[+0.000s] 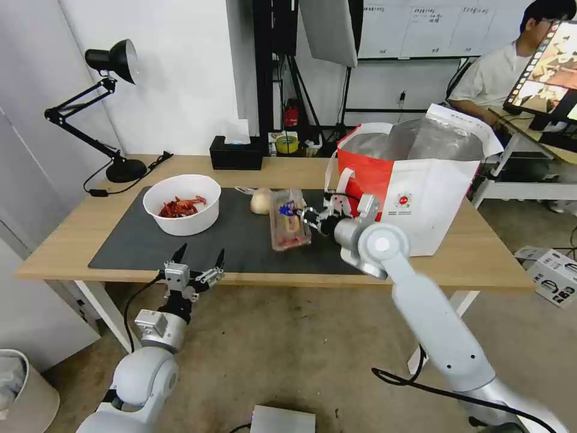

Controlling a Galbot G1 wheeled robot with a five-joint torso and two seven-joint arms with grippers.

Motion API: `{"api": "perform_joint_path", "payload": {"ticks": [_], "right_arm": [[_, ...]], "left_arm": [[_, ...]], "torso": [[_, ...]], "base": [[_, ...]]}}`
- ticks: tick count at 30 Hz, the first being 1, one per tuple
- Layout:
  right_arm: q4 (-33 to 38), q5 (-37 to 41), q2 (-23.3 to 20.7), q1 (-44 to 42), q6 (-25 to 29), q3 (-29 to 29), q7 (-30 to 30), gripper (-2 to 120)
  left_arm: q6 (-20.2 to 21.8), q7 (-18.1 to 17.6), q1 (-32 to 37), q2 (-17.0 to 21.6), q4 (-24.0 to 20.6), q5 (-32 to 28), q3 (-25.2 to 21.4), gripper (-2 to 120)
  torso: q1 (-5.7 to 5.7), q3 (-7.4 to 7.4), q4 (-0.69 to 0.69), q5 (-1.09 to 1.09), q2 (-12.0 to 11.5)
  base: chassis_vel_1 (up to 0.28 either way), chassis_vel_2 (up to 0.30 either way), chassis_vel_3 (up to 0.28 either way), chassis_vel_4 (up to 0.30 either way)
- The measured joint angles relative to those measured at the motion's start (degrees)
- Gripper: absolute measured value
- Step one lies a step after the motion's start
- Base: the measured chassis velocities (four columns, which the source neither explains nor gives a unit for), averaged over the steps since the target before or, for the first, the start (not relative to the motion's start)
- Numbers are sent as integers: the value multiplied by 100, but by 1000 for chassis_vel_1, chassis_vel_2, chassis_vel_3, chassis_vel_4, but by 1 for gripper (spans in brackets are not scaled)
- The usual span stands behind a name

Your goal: Pick up the trash from the table and place it into the takeout bag.

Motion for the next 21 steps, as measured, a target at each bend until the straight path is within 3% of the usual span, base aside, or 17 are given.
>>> {"api": "perform_joint_path", "payload": {"ticks": [13,21], "right_arm": [[407,753,108,1027,37,391,519,0],[229,885,-260,1598,148,787,759,0]], "left_arm": [[-31,-11,228,-33,-132,20,-207,100],[-34,-16,229,-92,-136,28,-197,100]], "torso": [[0,0,1,1,1],[0,0,1,1,0]], "base": [[0,0,0,0],[0,0,0,0]]}}
